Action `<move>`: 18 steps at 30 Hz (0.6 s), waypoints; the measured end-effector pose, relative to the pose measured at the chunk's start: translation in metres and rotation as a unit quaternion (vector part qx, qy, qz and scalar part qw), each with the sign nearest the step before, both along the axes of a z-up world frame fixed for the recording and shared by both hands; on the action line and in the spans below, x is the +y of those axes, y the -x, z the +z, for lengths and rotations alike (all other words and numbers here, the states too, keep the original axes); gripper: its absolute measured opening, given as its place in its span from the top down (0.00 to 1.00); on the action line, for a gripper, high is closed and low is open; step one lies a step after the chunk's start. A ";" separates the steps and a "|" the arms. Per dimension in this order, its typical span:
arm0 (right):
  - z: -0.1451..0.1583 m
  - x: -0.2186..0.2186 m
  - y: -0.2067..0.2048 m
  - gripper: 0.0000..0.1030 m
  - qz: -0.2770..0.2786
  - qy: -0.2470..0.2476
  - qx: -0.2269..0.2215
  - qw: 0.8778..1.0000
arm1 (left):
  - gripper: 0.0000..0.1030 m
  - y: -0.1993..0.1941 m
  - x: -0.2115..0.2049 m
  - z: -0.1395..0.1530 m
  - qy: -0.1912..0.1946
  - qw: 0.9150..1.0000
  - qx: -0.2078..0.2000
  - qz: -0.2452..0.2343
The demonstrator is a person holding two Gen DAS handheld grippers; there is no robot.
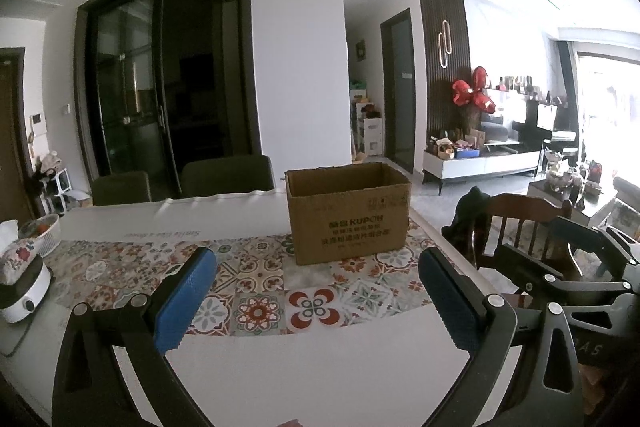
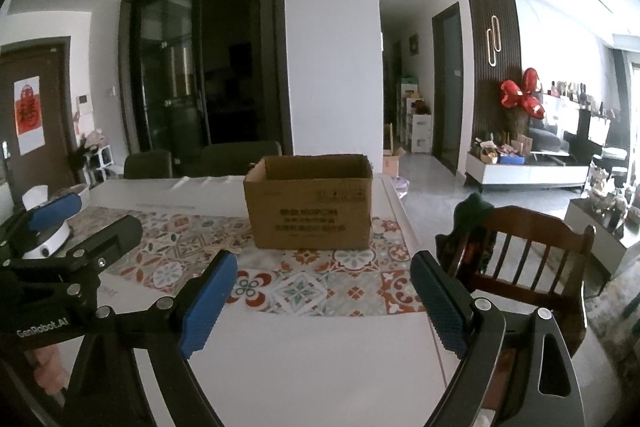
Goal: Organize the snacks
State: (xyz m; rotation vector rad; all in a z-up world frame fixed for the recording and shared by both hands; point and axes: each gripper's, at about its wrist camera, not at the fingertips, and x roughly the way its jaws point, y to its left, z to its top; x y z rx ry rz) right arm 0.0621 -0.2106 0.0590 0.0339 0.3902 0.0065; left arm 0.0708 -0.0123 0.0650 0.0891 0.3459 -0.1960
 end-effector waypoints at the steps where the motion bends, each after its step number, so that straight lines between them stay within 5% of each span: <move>1: 0.000 0.000 0.001 0.14 0.000 0.000 -0.001 1.000 | 0.00 0.001 0.000 0.000 -0.001 1.000 -0.002 0.001; 18: -0.004 0.006 0.010 0.14 0.002 0.003 -0.003 1.000 | 0.00 0.010 0.005 0.001 -0.004 1.000 -0.006 0.008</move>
